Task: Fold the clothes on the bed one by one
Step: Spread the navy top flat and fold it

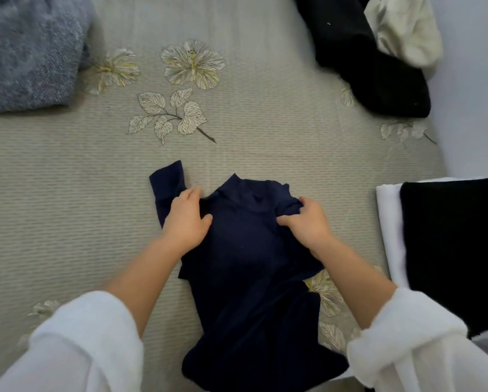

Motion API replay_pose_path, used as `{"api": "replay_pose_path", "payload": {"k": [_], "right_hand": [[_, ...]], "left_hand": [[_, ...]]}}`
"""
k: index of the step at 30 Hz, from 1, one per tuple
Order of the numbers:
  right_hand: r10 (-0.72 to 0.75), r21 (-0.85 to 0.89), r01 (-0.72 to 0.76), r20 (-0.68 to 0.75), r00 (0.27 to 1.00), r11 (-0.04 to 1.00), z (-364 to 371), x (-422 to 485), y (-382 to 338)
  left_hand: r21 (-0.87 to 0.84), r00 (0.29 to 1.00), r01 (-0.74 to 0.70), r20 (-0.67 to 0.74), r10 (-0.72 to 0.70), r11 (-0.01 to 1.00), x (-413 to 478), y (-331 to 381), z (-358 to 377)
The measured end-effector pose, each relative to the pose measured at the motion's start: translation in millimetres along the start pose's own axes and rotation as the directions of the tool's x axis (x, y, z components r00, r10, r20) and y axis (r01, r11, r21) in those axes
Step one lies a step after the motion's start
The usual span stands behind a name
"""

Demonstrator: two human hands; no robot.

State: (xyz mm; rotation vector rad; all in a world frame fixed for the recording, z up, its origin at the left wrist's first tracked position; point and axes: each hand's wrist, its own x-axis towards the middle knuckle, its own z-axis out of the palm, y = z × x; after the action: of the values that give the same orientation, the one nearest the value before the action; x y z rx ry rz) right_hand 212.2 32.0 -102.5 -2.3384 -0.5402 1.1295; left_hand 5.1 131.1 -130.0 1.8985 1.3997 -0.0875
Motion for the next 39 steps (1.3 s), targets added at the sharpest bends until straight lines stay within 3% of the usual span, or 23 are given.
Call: {"api": "replay_pose_path", "payload": {"k": [4, 6, 8, 11, 14, 17, 20, 25, 29, 32, 36, 39], "right_hand": [[0.164, -0.092, -0.164, -0.012, 0.986, 0.982, -32.5, -22.8, 6.9], [0.248, -0.097, -0.244, 0.03, 0.968, 0.965, -56.1, -37.3, 12.3], [0.257, -0.088, -0.247, 0.133, 0.957, 0.965, -77.3, -54.3, 13.5], [0.116, -0.049, -0.107, 0.257, 0.959, 0.993, -101.8, -84.7, 3.8], [-0.102, 0.081, 0.087, 0.209, 0.972, 0.993, -126.7, -121.3, -19.4], [-0.259, 0.132, 0.236, 0.202, 0.944, 0.963, -154.3, -157.9, -49.5], [-0.404, 0.115, 0.387, 0.236, 0.884, 0.915, -190.0, -189.6, -81.9], [-0.591, 0.205, 0.556, 0.214, 0.778, 0.806, -251.9, -235.4, -134.5], [-0.563, 0.196, 0.543, 0.476, 0.675, 0.817, -279.5, -259.6, -153.5], [-0.542, 0.116, 0.579, 0.536, 0.648, 0.807, -297.8, -273.6, -156.8], [-0.578, 0.099, 0.61, 0.468, 0.669, 0.786, -315.5, -283.7, -157.6], [-0.522, 0.083, 0.588, 0.57, 0.634, 0.804, -317.0, -286.9, -153.6]], "left_hand": [[0.11, 0.99, 0.07, 0.117, -0.083, 0.991, -8.5, 2.6, -0.9], [0.044, 0.988, 0.049, 0.147, -0.055, 0.998, -23.3, 3.4, -11.9], [-0.147, 0.992, 0.03, 0.122, -0.012, 0.989, -45.1, 6.8, -28.3], [-0.394, 0.998, -0.058, -0.015, 0.057, 0.917, -83.6, 20.7, -63.3], [-0.421, 0.976, -0.191, -0.181, 0.124, 0.887, -121.2, 41.0, -102.1], [-0.473, 0.957, -0.253, -0.251, 0.146, 0.844, -156.4, 68.3, -140.7], [-0.428, 0.917, -0.346, -0.344, 0.203, 0.835, -185.5, 92.6, -183.0], [-0.214, 0.756, -0.537, -0.55, 0.354, 0.816, -229.6, 131.3, -253.6], [-0.171, 0.661, -0.635, -0.625, 0.415, 0.754, -258.2, 158.6, -277.6], [-0.197, 0.622, -0.68, -0.665, 0.413, 0.707, -274.0, 169.7, -290.1], [-0.264, 0.667, -0.675, -0.616, 0.418, 0.689, -288.1, 173.0, -309.1], [-0.322, 0.739, -0.637, -0.512, 0.437, 0.7, -292.4, 173.4, -320.7]]}}
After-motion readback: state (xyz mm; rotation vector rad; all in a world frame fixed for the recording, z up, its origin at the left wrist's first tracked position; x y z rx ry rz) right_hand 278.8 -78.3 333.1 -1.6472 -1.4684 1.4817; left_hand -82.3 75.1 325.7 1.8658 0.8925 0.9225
